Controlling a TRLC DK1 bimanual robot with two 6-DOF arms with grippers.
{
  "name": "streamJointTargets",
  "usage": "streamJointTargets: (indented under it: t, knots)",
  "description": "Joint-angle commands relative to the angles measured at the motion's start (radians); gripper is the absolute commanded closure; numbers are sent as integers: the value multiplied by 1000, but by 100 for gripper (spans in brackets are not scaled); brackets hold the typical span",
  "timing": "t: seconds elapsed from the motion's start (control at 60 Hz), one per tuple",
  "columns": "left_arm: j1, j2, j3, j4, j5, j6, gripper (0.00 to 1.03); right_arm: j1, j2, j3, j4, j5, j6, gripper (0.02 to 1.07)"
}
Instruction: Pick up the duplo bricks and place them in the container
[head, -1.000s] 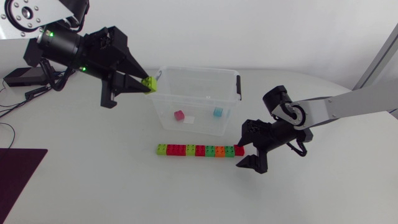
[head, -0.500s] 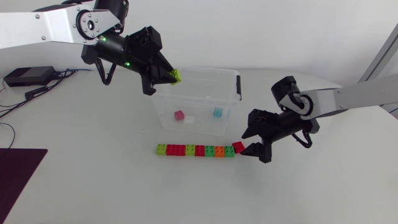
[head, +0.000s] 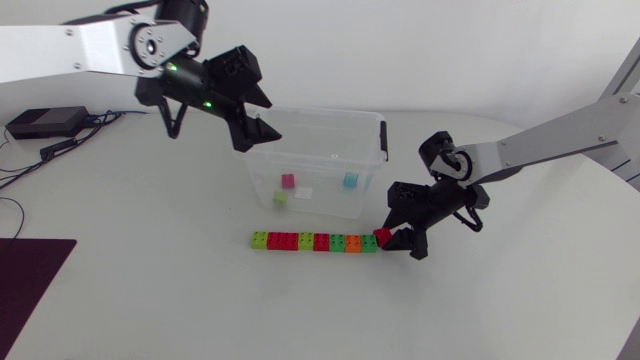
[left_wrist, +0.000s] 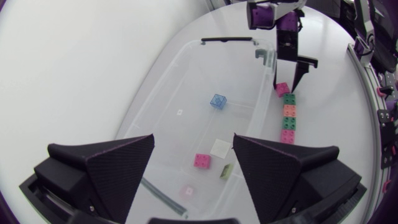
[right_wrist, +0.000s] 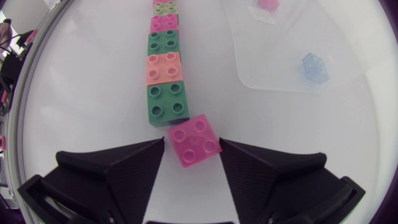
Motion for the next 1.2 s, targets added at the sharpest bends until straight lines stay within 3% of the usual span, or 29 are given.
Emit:
streamJointTargets:
  t: [0.0,0.133,0.25,0.267,0.4,0.55,0.667,0.833,0.933,0.967,1.017,1.083,1.117,1.183]
  knots:
    - [21,-131,-75,-33,9,37,5,-5,-5,-37,-18,3,-45,81]
    - [88,-267,-230,-177,48,215,6,-12,-105,-91,-37,3,-51,85]
    - [146,-281,-382,-237,59,371,6,-37,-237,-98,-107,0,-52,85]
    - [159,-273,-433,-237,61,420,6,-38,-286,-97,-133,-3,-51,85]
    - [157,-146,-508,-157,59,451,6,-35,-435,-32,-236,-10,-28,85]
    - [99,6,-489,-47,51,426,6,17,-521,103,-242,-11,118,85]
    - [56,106,-457,18,22,405,6,54,-511,166,-186,-11,210,85]
    - [27,234,-385,50,-7,373,8,95,-424,204,11,-2,353,85]
    - [13,265,-376,53,-22,365,16,107,-356,219,84,12,388,84]
    - [7,279,-374,53,-28,364,24,123,-309,235,118,27,400,83]
    - [1,291,-371,53,-36,359,41,138,-274,244,156,47,416,63]
    - [-1,290,-373,53,-47,354,69,158,-238,259,176,79,432,13]
    - [-1,287,-378,52,-48,351,69,164,-235,259,183,82,435,6]
    - [2,253,-394,50,-59,351,70,169,-263,253,192,87,442,6]
